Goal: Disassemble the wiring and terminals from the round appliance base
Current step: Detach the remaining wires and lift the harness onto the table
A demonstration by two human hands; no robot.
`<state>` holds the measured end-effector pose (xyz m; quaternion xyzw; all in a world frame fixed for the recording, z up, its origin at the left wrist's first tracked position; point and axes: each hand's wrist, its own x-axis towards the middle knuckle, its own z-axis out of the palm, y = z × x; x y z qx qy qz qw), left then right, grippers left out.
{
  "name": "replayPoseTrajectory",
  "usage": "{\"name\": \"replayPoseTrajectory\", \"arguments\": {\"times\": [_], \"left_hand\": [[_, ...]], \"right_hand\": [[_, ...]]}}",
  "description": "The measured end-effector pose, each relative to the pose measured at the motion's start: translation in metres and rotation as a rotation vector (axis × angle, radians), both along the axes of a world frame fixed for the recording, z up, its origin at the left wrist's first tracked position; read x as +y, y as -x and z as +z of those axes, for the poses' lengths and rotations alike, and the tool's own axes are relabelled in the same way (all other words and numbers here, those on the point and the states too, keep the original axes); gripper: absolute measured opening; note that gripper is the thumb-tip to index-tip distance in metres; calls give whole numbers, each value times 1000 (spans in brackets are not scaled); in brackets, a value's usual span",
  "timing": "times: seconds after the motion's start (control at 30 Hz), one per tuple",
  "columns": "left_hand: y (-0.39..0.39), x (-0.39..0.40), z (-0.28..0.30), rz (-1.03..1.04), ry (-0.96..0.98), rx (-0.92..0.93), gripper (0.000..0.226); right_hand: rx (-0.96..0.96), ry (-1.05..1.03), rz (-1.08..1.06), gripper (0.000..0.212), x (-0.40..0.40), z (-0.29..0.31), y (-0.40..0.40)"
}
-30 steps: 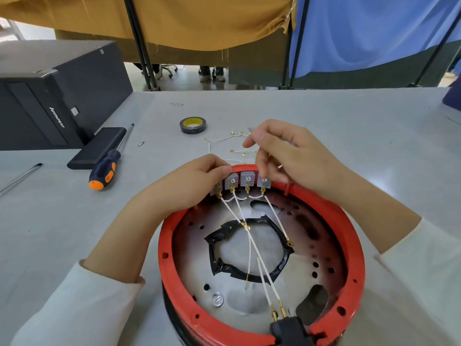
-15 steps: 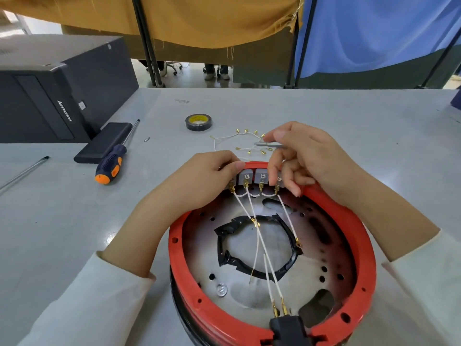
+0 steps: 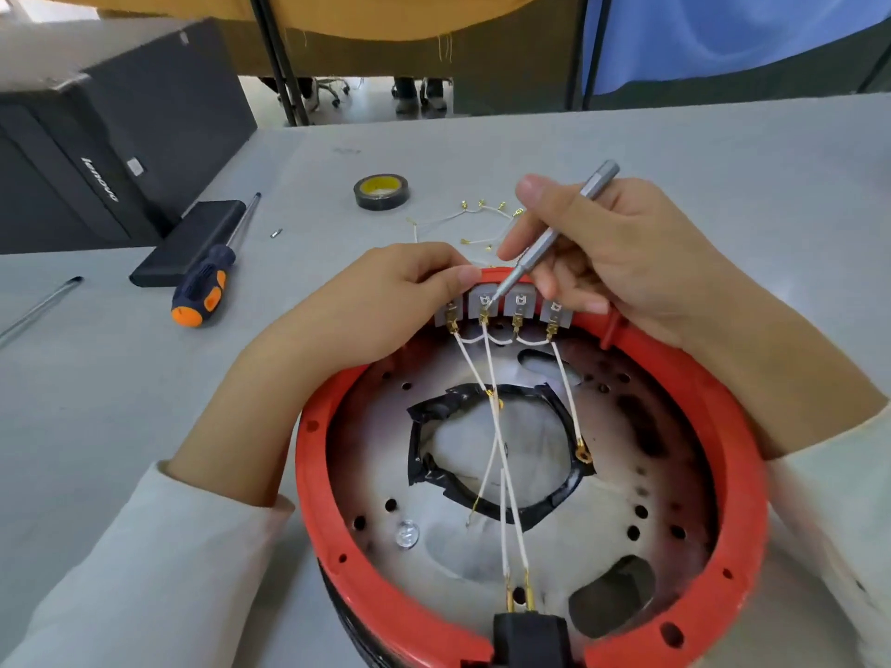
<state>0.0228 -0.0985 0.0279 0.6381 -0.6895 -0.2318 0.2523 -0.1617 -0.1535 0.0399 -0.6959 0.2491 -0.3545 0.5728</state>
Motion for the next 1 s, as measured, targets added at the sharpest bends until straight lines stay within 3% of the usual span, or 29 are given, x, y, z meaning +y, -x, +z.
{"name": "replayPoseTrajectory", "arguments": {"times": [0.13, 0.73, 1.0], "left_hand": [[0, 0, 0, -6, -2, -4, 23], [0, 2, 1, -8, -14, -19, 24], [2, 3, 1, 18, -12, -1, 25]], "right_hand": [[-25, -22, -17, 36, 2, 0, 1], [-44, -19, -100, 40, 8, 4, 3], [117, 86, -57, 37, 14, 20, 16]]}}
